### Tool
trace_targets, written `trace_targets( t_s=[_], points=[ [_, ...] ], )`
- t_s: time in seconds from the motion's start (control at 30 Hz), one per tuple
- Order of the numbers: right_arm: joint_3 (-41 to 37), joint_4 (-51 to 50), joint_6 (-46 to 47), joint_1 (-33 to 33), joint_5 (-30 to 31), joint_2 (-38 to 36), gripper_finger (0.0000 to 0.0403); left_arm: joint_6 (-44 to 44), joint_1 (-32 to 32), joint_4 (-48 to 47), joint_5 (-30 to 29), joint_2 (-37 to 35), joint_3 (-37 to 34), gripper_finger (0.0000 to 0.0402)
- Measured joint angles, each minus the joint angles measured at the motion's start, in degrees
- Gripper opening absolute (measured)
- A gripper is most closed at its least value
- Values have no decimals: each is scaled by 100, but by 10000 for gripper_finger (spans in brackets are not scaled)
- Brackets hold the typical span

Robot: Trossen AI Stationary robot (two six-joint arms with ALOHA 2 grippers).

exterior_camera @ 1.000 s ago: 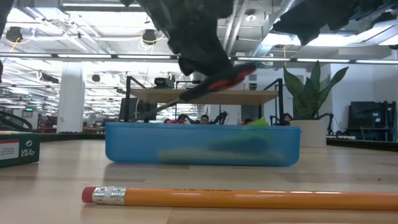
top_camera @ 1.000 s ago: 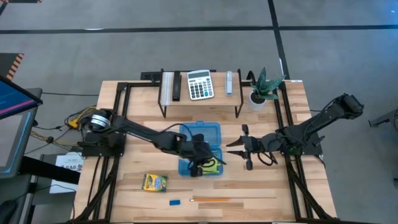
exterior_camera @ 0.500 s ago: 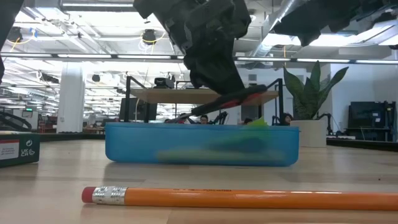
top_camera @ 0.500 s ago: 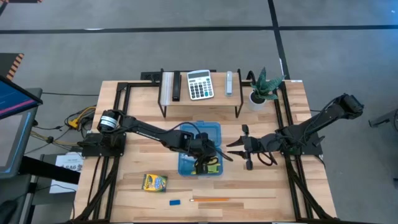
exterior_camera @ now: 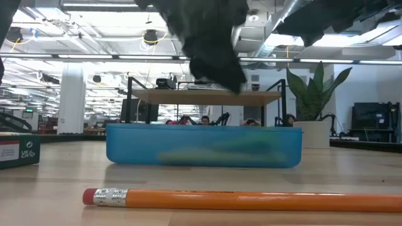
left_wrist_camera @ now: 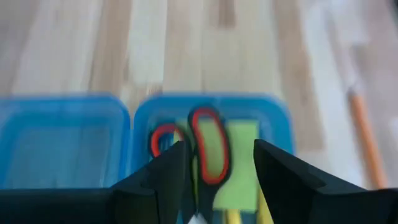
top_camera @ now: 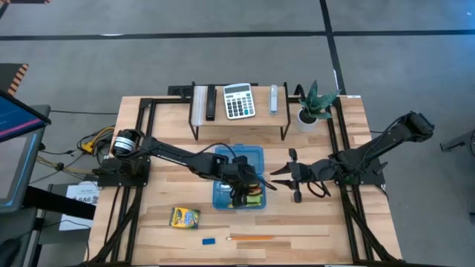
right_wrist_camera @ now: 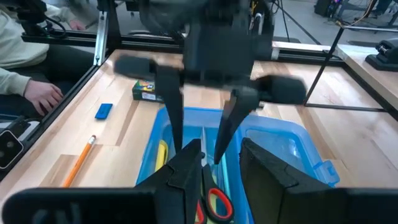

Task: Pack school essentials
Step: Put the orange pencil into the blue supply box

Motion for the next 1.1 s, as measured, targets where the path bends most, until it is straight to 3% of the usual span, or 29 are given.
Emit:
trace_targets(
  t_s=[0.3,0.6,0.9,1.1],
  points=[
    [0,-75,24,11,0,0,128,463,-370,60,-326,-845,-87,150],
    [0,-77,54,11,-9,0,128,220,-689,669,-737,-1720,-1414,133],
    [0,-44,54,9,-9,0,128,-298,-824,2801,-1078,-2910,-3497,132],
    [0,-20,52,4,-7,0,128,64,-981,5195,-1628,-3088,-4589,132]
  ],
)
